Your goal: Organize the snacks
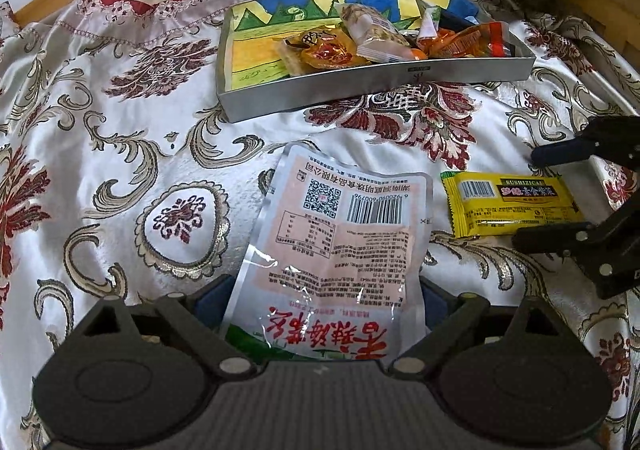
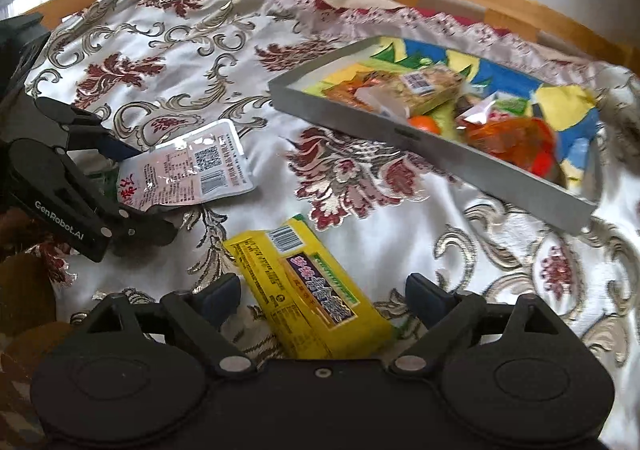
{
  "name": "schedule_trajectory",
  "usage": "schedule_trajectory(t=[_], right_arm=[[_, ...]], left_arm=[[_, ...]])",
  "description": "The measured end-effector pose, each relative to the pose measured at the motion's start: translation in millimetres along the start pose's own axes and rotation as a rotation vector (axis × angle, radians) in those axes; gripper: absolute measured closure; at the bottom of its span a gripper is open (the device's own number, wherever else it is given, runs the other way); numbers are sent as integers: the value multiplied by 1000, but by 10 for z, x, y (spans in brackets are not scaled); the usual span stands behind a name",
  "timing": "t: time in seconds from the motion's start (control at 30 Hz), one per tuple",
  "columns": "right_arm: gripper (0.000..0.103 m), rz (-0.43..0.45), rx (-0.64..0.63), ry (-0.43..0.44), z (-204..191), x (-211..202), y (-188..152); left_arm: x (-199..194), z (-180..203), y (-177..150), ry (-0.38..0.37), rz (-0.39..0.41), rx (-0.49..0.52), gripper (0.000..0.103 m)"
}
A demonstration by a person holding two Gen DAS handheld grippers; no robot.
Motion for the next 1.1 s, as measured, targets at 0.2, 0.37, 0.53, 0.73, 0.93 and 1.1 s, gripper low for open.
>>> schedule_trajectory(t=[0.2,0.37,0.53,0.73,0.93,1.1], right_arm=[[18,4,35,10,-4,47,-24],[34,18,64,20,-83,49,-44],[43,16,43,2,-206,33,-21],[46,-18,85,-18,-237,5,-19],[47,-22,87,-35,-291,-135,-80],[47,-19,78,-42,-325,-149,-88]], left_arm=[[14,39,-3,2,1,3,7],[-2,86,-10,-4,-3,19,10],[-53,126,2,-6,-18,14,17],[-168,155,4,6,-18,-33,31],[-275,154,-28,10,-13,-82,41],[-307,156,-55,9,-10,-104,43]])
Point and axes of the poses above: each gripper's, at about its wrist camera, not at the fingertips, and x roughly the way its jaws point, z to its right, y to its top, the point moved 8 cm from there along x, roughly the way its jaws point, and after that the axes turned 5 degrees about -x, right-handed, at the moved point
